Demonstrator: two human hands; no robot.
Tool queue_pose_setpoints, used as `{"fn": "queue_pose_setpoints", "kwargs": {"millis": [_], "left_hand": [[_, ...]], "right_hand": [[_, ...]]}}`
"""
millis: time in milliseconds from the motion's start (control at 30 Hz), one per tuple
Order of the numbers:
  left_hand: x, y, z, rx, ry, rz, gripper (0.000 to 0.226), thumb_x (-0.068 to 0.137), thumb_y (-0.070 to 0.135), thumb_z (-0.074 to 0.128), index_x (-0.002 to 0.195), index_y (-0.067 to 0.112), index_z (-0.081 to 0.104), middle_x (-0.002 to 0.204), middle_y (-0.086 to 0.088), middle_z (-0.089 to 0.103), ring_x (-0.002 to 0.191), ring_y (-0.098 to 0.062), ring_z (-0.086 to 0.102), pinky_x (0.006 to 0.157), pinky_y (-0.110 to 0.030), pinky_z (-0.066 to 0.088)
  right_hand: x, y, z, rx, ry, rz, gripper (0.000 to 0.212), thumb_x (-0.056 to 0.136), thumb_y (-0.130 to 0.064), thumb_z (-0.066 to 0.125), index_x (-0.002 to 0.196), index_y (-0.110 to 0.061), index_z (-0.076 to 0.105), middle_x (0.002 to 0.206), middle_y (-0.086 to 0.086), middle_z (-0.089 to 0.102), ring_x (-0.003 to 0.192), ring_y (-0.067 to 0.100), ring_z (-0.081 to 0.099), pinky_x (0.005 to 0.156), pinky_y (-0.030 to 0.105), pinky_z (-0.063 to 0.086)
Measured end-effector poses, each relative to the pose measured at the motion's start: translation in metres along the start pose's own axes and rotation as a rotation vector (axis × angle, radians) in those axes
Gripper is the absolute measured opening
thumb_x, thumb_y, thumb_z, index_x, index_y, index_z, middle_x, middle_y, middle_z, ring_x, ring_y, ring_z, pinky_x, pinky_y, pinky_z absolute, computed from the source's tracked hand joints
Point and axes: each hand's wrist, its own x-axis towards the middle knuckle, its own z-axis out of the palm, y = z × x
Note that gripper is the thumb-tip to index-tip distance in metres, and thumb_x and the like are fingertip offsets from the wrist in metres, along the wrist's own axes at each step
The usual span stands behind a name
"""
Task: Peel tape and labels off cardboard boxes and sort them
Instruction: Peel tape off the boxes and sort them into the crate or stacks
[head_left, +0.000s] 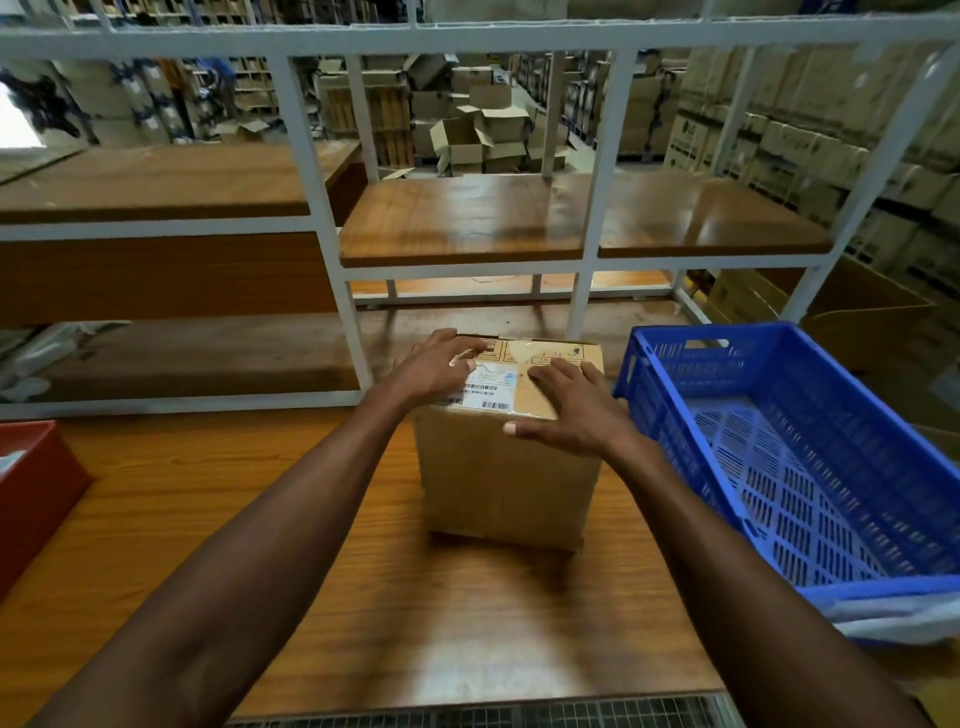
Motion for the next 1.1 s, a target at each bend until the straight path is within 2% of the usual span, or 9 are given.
{"fn": "queue_pose_setpoints", "kwargs": {"millis": [167,267,367,467,567,700,800,967,1100], "left_hand": [[-0.006,0.0,0.013,-0.05,0.066,-0.009,0.043,0.106,0.041,0.041,0.147,0.054,0.043,0.166,0.006,0.023,0.149,-0.032,0.027,0.115,-0.064,0.032],[-0.013,-0.006,0.019,-0.241,0.124,0.026,0.043,0.108,0.034,0.043,0.15,0.042,0.048,0.168,0.003,0.02,0.149,-0.029,0.029,0.11,-0.047,0.041],[-0.02,-0.006,0.017,-0.379,0.147,0.031,0.044,0.108,0.027,0.048,0.151,0.033,0.049,0.167,0.001,0.021,0.143,-0.026,0.038,0.087,-0.031,0.053],[-0.026,-0.007,0.014,-0.457,0.193,0.012,0.055,0.106,0.025,0.054,0.157,0.034,0.036,0.165,0.001,0.02,0.135,-0.027,0.048,0.074,-0.028,0.06],[-0.034,-0.013,0.018,-0.683,0.173,-0.129,0.069,0.102,0.03,0.062,0.16,0.034,0.023,0.156,-0.004,0.037,0.125,-0.024,0.058,0.078,-0.037,0.064],[-0.045,-0.014,0.017,-0.841,0.071,-0.184,0.047,0.103,0.035,0.061,0.146,0.02,0.049,0.128,-0.003,0.071,0.103,-0.015,0.074,0.084,-0.033,0.062],[-0.053,-0.012,0.017,-0.83,0.116,-0.13,0.04,0.104,0.031,0.059,0.142,0.021,0.052,0.128,-0.001,0.07,0.107,-0.015,0.072,0.086,-0.034,0.061],[-0.065,-0.018,0.025,-0.789,0.231,-0.095,0.06,0.099,0.038,0.065,0.151,0.027,0.039,0.139,-0.002,0.063,0.116,-0.02,0.067,0.093,-0.047,0.059],[-0.085,-0.022,0.041,-0.777,0.3,-0.04,0.08,0.093,0.026,0.075,0.156,0.031,0.027,0.131,0.009,0.06,0.1,-0.009,0.072,0.074,-0.033,0.064]], "right_hand": [[-0.015,0.019,0.021,0.315,0.344,0.004,0.063,0.088,-0.07,0.063,0.141,-0.038,0.058,0.165,-0.005,0.033,0.153,0.023,0.025,0.114,0.06,0.029],[-0.019,0.029,0.037,0.478,0.466,0.05,0.055,0.091,-0.065,0.063,0.137,-0.036,0.062,0.163,-0.009,0.035,0.147,0.021,0.035,0.113,0.055,0.037],[-0.02,0.029,0.042,0.563,0.485,0.048,0.061,0.091,-0.057,0.069,0.145,-0.034,0.054,0.167,-0.008,0.028,0.144,0.012,0.037,0.11,0.043,0.04],[-0.022,0.025,0.039,0.716,0.495,0.125,0.08,0.089,-0.049,0.076,0.157,-0.035,0.034,0.163,-0.007,0.027,0.134,0.005,0.035,0.102,0.036,0.043],[-0.028,0.024,0.033,0.964,0.355,0.258,0.072,0.092,-0.049,0.072,0.153,-0.026,0.039,0.144,-0.004,0.047,0.126,0.012,0.047,0.094,0.033,0.045],[-0.031,0.029,0.031,1.023,0.25,0.24,0.065,0.094,-0.051,0.068,0.149,-0.023,0.046,0.139,-0.002,0.057,0.116,0.013,0.054,0.083,0.03,0.046],[-0.031,0.032,0.03,1.015,0.25,0.227,0.065,0.093,-0.05,0.069,0.149,-0.023,0.047,0.139,-0.002,0.058,0.116,0.013,0.055,0.079,0.027,0.047],[-0.033,0.041,0.032,1.031,0.255,0.183,0.065,0.088,-0.044,0.078,0.144,-0.033,0.046,0.136,-0.006,0.057,0.125,0.017,0.056,0.098,0.039,0.051],[-0.038,0.049,0.038,0.995,0.245,0.168,0.069,0.085,-0.017,0.082,0.136,-0.04,0.041,0.137,-0.009,0.051,0.127,0.016,0.051,0.1,0.044,0.051]]}}
